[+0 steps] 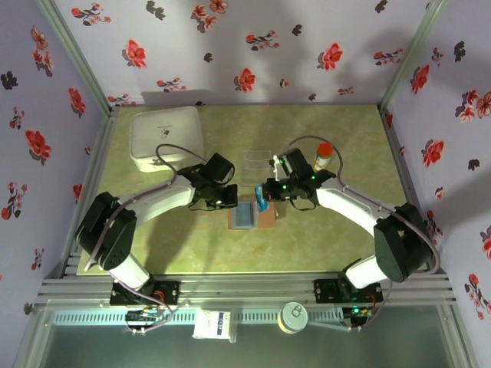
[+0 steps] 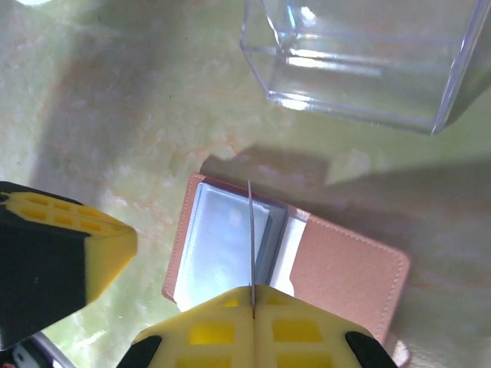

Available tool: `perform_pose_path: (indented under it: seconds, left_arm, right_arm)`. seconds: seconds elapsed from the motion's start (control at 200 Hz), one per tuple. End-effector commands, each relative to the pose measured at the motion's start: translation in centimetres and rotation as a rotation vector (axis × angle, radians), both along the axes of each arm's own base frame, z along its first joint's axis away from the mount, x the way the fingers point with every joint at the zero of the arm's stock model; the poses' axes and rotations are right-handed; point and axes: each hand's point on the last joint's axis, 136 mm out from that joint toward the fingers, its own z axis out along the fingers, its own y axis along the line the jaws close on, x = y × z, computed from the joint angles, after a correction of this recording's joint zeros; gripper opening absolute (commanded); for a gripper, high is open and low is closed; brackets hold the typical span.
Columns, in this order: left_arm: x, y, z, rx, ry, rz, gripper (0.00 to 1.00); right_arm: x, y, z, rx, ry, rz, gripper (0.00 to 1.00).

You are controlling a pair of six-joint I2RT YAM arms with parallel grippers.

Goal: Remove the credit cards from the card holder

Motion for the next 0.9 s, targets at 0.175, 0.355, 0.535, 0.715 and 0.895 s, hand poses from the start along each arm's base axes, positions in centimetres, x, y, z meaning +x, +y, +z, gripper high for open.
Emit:
perform_pose_path:
  seconds: [0.175,0.355,0.535,0.715,0.895]
  left_arm:
    - [-1.4,3.6,-0.5,0.026,-0.012,0.051,0.03]
    - [-2.3,5.0,-0.5,0.025,-0.013,0.079,0.03]
    - [-2.8,6.3,-0.6,0.027,-0.015,0.109,0.04]
    - [-3.3,7.0,-0.9,0.030,-0.006,0.127,0.04]
    - [-2.8,7.4,-0.9,0.030,-0.006,0.143,0.04]
  right_arm:
    - [2.5,-1.9,-0.1,-0.334,-0.183,0.319,0.03]
    - [2.1,-0.7,0.5,-0.383,-0.208,0.645,0.00]
    - [3.3,-0.5,0.5,-0.453,-0.284,0.837,0.00]
    - [5.1,0.7,1.1,-0.425,-0.308,0.927,0.00]
    - [6.7,1.5,1.0,-0.415,-0.288,0.980,0.00]
